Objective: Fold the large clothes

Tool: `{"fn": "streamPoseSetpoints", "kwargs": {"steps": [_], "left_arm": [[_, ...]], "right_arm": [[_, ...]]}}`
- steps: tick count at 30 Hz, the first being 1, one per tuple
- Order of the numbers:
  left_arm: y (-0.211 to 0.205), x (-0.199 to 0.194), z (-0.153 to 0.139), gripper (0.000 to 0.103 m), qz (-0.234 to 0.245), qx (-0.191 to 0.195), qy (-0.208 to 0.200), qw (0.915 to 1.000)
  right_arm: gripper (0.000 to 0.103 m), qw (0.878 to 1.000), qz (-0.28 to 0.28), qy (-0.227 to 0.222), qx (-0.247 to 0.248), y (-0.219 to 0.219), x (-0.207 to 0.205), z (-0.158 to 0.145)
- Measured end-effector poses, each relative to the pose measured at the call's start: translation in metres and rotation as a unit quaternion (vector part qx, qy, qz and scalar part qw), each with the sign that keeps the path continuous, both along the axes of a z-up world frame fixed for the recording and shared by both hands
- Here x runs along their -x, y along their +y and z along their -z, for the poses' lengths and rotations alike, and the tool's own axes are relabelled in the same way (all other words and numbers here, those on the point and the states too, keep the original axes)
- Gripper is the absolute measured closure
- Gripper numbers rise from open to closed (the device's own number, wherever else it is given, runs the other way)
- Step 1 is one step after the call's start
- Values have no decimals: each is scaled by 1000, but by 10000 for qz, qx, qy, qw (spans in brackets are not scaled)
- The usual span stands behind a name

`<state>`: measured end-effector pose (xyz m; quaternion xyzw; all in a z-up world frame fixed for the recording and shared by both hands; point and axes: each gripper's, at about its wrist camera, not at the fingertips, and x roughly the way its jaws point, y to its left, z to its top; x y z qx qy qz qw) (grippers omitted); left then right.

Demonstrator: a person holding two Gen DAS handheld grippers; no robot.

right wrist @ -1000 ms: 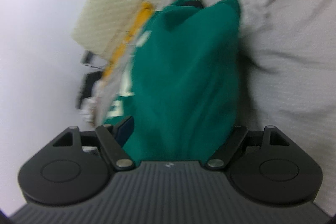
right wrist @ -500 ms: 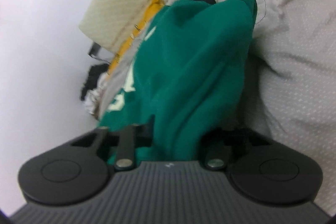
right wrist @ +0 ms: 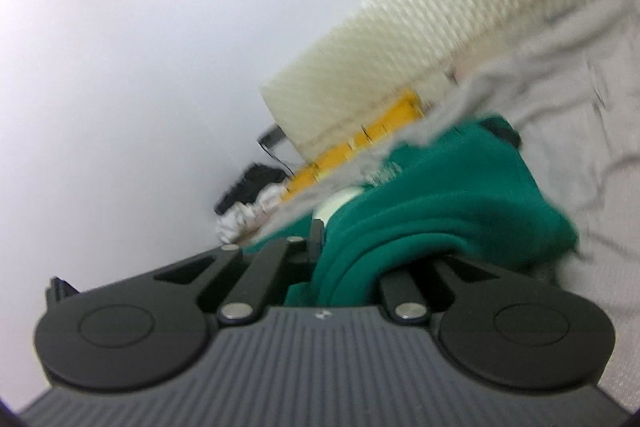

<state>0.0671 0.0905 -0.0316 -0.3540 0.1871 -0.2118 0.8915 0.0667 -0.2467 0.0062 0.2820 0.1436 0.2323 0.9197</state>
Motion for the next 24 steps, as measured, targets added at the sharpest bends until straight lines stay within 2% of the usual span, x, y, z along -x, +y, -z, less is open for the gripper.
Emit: {"fn": "streamPoseSetpoints", "kwargs": {"steps": [4, 10, 13, 18, 24], "left_arm": [[5, 16, -37, 89, 51, 119, -247, 9996], [6, 45, -134, 89, 45, -73, -928, 9956], [6, 56, -193, 89, 44, -100, -1268, 9919], [-3, 81, -301, 88, -40, -473, -1874, 9811], [-5, 109, -410, 88, -103, -582, -2363, 9699]], "right_arm": [[96, 9998, 20, -187, 106, 1, 3, -45], [96, 9952, 37, -843, 487, 6, 11, -140], [96, 9905, 43, -1212, 643, 8, 19, -194], [96, 9802, 86, -1832, 752, 7, 35, -282], [96, 9666, 146, -2423, 822, 10, 49, -370]]}}
